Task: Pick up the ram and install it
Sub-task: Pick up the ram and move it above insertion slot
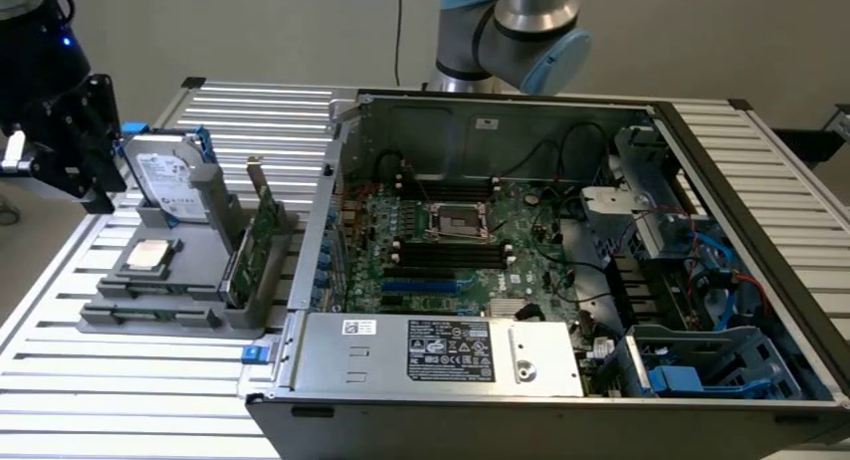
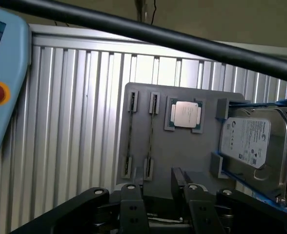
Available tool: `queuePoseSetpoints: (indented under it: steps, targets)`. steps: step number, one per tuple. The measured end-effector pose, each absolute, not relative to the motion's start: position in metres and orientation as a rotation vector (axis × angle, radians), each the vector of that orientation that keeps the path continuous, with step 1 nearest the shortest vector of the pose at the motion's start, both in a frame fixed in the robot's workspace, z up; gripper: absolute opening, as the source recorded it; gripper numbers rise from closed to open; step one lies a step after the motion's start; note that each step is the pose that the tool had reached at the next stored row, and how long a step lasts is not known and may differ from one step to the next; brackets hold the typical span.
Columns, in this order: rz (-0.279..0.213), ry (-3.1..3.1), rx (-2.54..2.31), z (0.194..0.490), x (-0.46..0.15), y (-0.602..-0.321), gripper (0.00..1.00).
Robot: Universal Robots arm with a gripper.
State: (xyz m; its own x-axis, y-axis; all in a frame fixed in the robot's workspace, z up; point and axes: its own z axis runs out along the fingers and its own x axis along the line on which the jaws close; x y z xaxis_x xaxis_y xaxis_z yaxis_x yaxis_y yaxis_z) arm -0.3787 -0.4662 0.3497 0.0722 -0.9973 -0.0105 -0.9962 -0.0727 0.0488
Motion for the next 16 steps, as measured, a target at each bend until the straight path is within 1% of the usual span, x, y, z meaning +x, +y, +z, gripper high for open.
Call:
queuePoseSetpoints:
  steps: [16]
  targets:
    - [-0.064,-2.119,2.280,0.321,-0.379,-0.493,0.36]
